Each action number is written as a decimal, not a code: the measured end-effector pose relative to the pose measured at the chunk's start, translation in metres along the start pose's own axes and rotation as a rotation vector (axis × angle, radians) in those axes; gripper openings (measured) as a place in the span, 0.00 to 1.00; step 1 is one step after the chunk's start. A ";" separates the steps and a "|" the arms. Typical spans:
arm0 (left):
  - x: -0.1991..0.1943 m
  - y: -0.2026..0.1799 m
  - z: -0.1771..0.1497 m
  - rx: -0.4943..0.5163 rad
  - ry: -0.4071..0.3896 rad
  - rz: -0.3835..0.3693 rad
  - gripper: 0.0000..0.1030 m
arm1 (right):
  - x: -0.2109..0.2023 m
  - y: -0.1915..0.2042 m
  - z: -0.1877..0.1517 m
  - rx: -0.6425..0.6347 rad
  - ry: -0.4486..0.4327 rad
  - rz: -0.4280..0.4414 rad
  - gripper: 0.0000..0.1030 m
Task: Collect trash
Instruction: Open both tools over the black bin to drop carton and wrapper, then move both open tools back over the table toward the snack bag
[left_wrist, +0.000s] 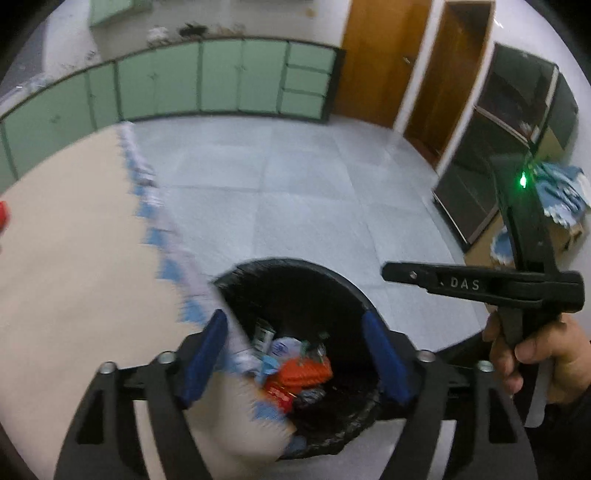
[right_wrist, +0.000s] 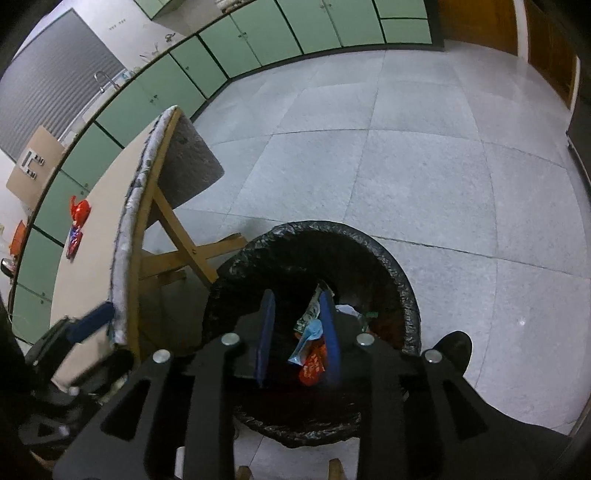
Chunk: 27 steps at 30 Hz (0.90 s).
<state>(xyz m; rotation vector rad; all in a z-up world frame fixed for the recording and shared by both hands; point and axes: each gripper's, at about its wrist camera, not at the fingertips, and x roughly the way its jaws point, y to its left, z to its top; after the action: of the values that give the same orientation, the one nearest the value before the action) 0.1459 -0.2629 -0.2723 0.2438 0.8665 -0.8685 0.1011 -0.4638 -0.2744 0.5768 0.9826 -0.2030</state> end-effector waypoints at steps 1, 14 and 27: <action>-0.010 0.004 -0.003 -0.003 -0.021 0.025 0.76 | -0.004 0.008 -0.001 -0.024 -0.009 0.001 0.30; -0.137 0.108 -0.047 -0.206 -0.223 0.438 0.90 | -0.046 0.168 -0.008 -0.380 -0.213 0.066 0.65; -0.216 0.220 -0.069 -0.362 -0.355 0.684 0.93 | 0.000 0.309 0.013 -0.588 -0.184 0.217 0.65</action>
<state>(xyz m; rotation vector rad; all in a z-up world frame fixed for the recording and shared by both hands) 0.1993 0.0367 -0.1867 0.0531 0.5334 -0.1009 0.2383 -0.2130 -0.1556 0.1174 0.7448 0.2210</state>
